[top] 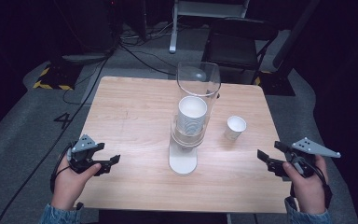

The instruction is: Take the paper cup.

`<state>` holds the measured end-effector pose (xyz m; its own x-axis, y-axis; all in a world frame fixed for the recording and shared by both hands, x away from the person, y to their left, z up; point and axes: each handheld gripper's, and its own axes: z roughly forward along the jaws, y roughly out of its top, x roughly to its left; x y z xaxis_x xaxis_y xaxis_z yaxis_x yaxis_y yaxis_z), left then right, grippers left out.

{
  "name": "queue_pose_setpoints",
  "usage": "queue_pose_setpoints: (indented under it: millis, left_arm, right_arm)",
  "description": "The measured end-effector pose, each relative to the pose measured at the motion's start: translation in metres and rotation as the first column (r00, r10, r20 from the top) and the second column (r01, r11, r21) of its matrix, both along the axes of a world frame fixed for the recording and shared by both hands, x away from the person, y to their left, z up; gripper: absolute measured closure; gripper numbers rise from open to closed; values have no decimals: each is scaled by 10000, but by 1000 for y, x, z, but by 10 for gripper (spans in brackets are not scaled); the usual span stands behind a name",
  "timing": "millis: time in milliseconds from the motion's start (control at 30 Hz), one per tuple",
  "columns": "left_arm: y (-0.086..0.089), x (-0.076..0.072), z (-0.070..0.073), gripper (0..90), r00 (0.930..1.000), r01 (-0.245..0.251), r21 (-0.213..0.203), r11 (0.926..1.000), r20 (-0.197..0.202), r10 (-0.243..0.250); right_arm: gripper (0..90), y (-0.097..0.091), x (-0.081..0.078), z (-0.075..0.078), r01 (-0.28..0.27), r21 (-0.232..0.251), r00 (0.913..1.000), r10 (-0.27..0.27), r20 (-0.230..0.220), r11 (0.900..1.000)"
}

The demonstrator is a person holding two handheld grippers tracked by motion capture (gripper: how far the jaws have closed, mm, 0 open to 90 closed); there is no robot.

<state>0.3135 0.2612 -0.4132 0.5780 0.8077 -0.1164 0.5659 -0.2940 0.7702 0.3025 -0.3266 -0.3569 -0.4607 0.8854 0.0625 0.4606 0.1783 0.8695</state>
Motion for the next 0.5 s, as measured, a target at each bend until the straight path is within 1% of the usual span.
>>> queue_pose_setpoints:
  millis: [33, 133, 267, 333, 433, 500]
  left_arm:
    - [0, 0, -1, 215, 10000, -22, 28, 10000, -67, 22]
    - [0, 0, -2, 209, 9999, -97, 15, 10000, -101, 97]
    - [0, 0, -2, 204, 10000, -41, 109, 9999, -59, 41]
    - [0, 0, -2, 201, 9999, -95, 68, 9999, -76, 95]
    - [0, 0, -2, 192, 9999, -102, 125, 9999, -61, 102]
    - [1, 0, -2, 185, 9998, -142, 55, 9999, -99, 143]
  right_arm:
    - [220, 0, -2, -1, 13, -30, 10000, -13, 29, 10000]
    - [219, 0, -4, -5, -101, -25, 9999, 101, -49, 9999]
    - [215, -1, -1, -8, -47, -72, 10000, 46, -81, 10000]
    - [213, 0, 0, -9, -72, -55, 9999, 72, -77, 10000]
    - [209, 0, 1, -10, -112, -58, 9999, 112, -44, 9999]
    - [207, 0, 2, -10, -113, -62, 9999, 113, -21, 9999]
